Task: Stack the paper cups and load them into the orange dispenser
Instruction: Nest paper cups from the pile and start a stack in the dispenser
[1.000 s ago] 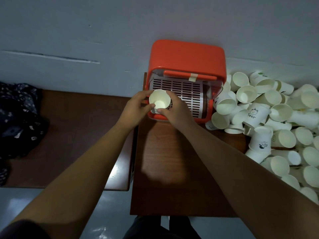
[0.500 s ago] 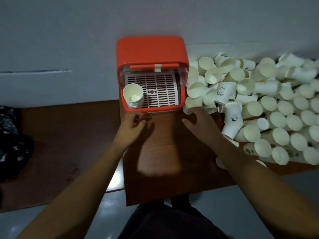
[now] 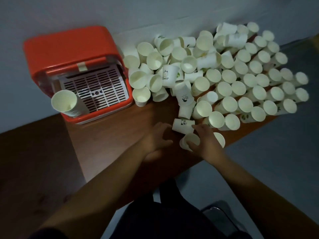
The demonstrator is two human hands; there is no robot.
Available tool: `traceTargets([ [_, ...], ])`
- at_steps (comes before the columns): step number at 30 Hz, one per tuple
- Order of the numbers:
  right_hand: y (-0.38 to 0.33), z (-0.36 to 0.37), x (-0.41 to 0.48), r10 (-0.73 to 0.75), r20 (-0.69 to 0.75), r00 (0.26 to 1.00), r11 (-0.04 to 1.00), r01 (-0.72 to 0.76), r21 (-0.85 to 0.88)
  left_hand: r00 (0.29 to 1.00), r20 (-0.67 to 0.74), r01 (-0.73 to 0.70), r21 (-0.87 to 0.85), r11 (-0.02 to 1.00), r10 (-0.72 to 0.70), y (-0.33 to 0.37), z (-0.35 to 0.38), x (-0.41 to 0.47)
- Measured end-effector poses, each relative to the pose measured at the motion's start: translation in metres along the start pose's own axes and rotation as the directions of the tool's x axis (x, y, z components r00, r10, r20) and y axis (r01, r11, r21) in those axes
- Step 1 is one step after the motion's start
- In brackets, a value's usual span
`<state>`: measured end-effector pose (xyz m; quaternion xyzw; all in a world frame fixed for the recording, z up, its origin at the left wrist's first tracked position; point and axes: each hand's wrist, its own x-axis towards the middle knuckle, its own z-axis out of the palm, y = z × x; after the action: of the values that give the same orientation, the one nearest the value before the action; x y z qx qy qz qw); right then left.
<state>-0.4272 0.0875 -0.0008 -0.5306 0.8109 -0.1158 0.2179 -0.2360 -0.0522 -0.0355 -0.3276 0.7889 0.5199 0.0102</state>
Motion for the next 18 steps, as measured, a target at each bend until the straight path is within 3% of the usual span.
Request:
traceTargets([
  [5,0.007,0.023,-0.009,0.042,0.102,0.994,0.996,-0.034,-0.078,0.993,0.102,0.045,0.207,0.977,-0.068,0.015,0.032,0.019],
  [8,0.005,0.030,-0.004,0.059,0.115,0.992,0.989,-0.043,-0.141,0.971,0.218,0.044,0.227,0.973,-0.095,0.020,0.040,0.015],
  [9,0.004,0.031,-0.003,0.067,0.115,0.991,0.992,-0.054,-0.115,0.986,0.154,0.012,0.278,0.961,-0.057,0.007,0.046,0.009],
  [10,0.003,0.031,-0.001,0.080,0.100,0.992,0.996,-0.075,-0.058,0.991,0.064,0.096,0.241,0.966,-0.115,-0.013,0.052,0.014],
  [11,-0.001,0.029,0.000,0.094,0.100,0.991,0.994,-0.099,0.048,0.918,-0.209,0.381,0.234,0.894,-0.336,-0.009,0.057,0.035],
  [12,-0.004,0.023,0.002,0.135,0.098,0.986,0.975,-0.150,0.166,0.800,-0.380,0.544,0.138,0.827,-0.463,-0.007,0.060,0.039],
  [13,-0.008,0.016,0.004,0.187,0.142,0.972,0.938,-0.220,0.270,0.877,-0.241,0.452,0.119,0.884,-0.415,-0.008,0.060,0.029],
  [14,-0.008,0.008,0.007,0.236,0.194,0.952,0.889,-0.293,0.351,0.978,-0.079,0.195,0.052,0.979,-0.190,-0.013,0.053,0.016],
  [15,-0.006,0.000,0.009,0.257,0.210,0.943,0.854,-0.323,0.407,0.999,0.040,0.015,-0.074,0.997,-0.012,-0.016,0.044,0.013],
  [17,0.004,-0.015,0.010,0.300,0.177,0.937,0.805,-0.348,0.480,0.992,0.116,0.077,-0.278,0.958,-0.046,0.023,0.027,0.020],
  [18,0.011,-0.020,0.008,0.330,0.127,0.935,0.806,-0.349,0.478,0.996,0.080,0.056,-0.343,0.938,-0.030,0.023,0.024,0.022],
])
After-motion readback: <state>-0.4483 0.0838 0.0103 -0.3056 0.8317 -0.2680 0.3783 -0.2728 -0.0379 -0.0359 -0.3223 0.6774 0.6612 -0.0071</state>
